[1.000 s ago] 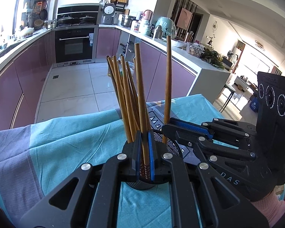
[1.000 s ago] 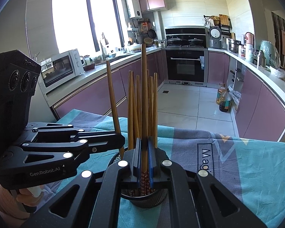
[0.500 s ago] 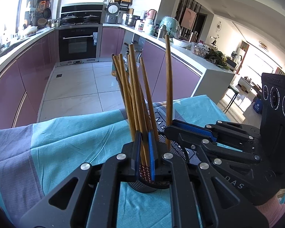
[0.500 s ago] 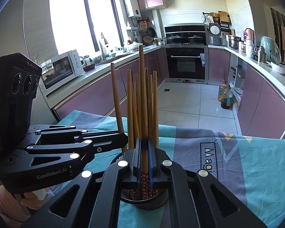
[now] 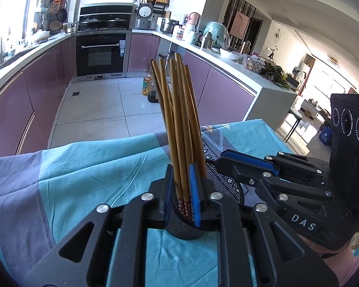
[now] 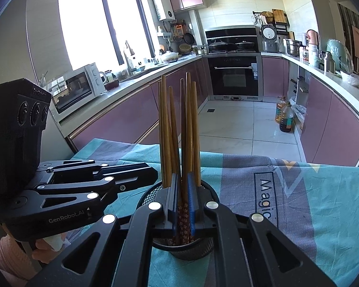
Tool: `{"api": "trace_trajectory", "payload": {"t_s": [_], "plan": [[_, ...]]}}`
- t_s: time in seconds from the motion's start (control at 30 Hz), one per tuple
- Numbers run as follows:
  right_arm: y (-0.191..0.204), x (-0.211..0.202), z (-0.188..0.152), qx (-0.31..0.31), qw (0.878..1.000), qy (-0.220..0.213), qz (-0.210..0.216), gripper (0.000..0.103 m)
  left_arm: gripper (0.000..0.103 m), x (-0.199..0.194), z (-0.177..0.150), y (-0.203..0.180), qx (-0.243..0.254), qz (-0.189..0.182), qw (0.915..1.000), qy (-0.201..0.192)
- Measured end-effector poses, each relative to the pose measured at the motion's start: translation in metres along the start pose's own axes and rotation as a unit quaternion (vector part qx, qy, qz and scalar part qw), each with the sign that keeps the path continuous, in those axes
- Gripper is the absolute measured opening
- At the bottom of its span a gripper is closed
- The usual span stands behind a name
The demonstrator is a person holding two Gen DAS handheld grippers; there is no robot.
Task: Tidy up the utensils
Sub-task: 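Open both tools to release the chopsticks and pull back from the cup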
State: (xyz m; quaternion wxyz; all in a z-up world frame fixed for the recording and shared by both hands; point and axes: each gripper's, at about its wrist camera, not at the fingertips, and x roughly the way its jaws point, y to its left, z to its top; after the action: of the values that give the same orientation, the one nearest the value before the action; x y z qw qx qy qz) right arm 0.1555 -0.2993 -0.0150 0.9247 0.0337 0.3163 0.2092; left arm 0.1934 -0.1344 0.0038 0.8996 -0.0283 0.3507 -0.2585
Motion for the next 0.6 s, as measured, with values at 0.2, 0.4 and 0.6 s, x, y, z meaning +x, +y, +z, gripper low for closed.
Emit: {"api": "trace_trajectory", "payload": {"t_s": [0.2,0.4,0.6], "plan": [[0.002,-0.01,-0.01,-0.002,1.0,-0.016,-0.009,0.026,0.051,-0.029,-0.017,0.004,0.006,0.035,0.9982,-0.048],[0.012,-0.024,-0.025,-0.013,0.998,-0.043,-0.034,0.059,0.089,-0.066,-0.043,0.02,-0.002,0.093,0.9904,-0.102],[0.028,-0.033,-0.042,-0.025,0.995,-0.071,-0.058,0.091,0.097,-0.1,-0.072,0.032,-0.005,0.139,0.9801,-0.142]]}}
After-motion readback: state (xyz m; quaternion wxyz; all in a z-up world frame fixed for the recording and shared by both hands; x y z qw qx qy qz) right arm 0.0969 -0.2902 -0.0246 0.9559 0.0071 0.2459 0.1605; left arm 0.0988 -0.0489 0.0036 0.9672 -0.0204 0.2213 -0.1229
